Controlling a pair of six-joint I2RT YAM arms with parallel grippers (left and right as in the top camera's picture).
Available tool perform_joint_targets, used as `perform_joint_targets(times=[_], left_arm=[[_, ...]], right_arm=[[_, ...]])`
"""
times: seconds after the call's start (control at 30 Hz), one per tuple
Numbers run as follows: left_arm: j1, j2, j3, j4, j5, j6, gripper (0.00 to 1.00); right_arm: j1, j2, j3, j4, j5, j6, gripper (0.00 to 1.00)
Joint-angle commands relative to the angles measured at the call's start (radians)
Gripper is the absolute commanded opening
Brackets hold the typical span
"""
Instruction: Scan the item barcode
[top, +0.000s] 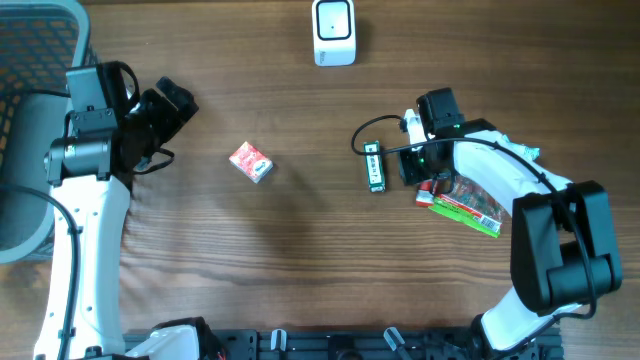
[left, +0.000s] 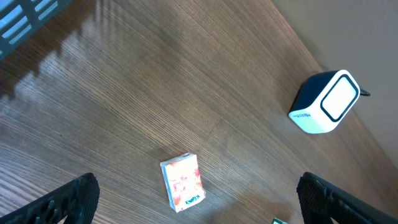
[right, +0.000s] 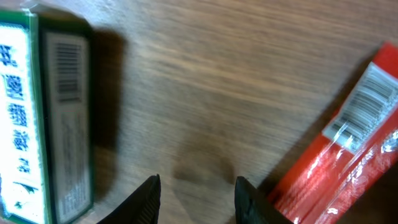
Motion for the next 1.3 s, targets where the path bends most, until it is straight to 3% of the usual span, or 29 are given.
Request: perform_joint_targets(times=[0.0,0.17,0.23,0.27,0.3,0.37,0.4,0.43,0.57,0.87,1.07,1.27], left_arm=[[0.002,-0.010,0.001,0.002,-0.009,0.008,1.00],[0.002,-0.010,0.001,0.002,-0.009,0.008,1.00],[0.002,-0.010,0.001,0.002,-0.009,0.008,1.00],[0.002,-0.010,0.001,0.002,-0.009,0.008,1.00],[0.002,-0.010,0.001,0.002,-0.009,0.008,1.00],[0.002,-0.010,0.001,0.002,-0.010,0.008,1.00],[0.002,-0.010,0.001,0.002,-0.009,0.008,1.00],[0.002,-0.010,0.001,0.002,-0.009,0.008,1.00],[0.002,-0.010,0.001,0.002,-0.009,0.008,1.00],[0.002,-0.010,0.001,0.002,-0.009,0.008,1.00],[0.002,-0.010,0.001,0.002,-0.009,0.008,1.00],[0.002,-0.010,0.001,0.002,-0.009,0.008,1.00]], right_arm=[[0.012,-0.058,0.093,-0.061,-0.021,0.016,0.40],[0.100,-0.148,0.111,-0.111,-0.078,0.090,0.41],[0.156,-0.143,0.106,-0.107,-0.058,0.145,0.49],[0.171,-0.140,0.105,-0.101,-0.055,0.177,0.87],[0.181,-0.128,0.105,-0.091,-0.056,0.209,1.00],[0.183,-0.111,0.105,-0.089,-0.054,0.219,1.00],[0.183,-0.102,0.105,-0.096,-0.041,0.220,0.91],[0.183,-0.092,0.104,-0.103,-0.025,0.226,0.74],[0.186,-0.053,0.058,-0.054,-0.022,0.230,0.63],[0.245,-0.023,-0.024,0.075,0.113,0.229,0.59],[0.267,-0.022,-0.087,0.167,0.114,0.238,0.52],[0.267,-0.022,-0.113,0.177,0.226,0.274,0.47]])
